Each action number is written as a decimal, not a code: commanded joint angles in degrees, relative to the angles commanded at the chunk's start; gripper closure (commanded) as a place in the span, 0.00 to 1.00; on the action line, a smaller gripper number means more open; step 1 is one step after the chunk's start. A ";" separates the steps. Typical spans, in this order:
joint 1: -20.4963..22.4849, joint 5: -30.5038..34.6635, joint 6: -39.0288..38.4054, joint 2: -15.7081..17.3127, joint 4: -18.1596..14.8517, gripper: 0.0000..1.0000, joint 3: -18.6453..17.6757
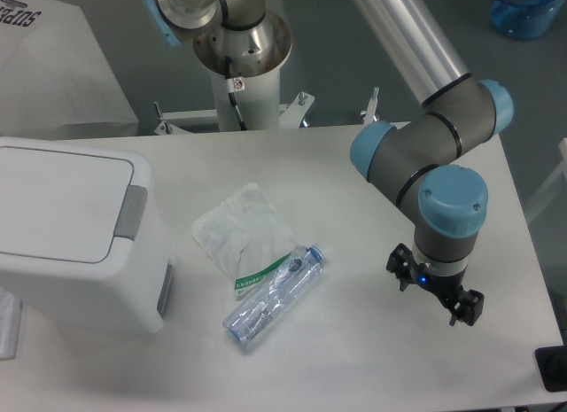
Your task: Open the trash can
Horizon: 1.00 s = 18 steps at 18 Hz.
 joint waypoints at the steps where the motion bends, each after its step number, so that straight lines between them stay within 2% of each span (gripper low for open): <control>1: 0.00 0.00 0.00 0.00 0.09 0.00 0.00; 4: 0.09 -0.87 -1.05 0.17 -0.09 0.00 0.00; 7: -0.44 -6.40 -9.73 1.14 -0.09 0.00 0.09; 14: -5.44 -7.73 -28.53 2.55 -0.97 0.00 -0.62; 18: -7.90 -13.17 -33.04 7.63 -1.05 0.00 -5.26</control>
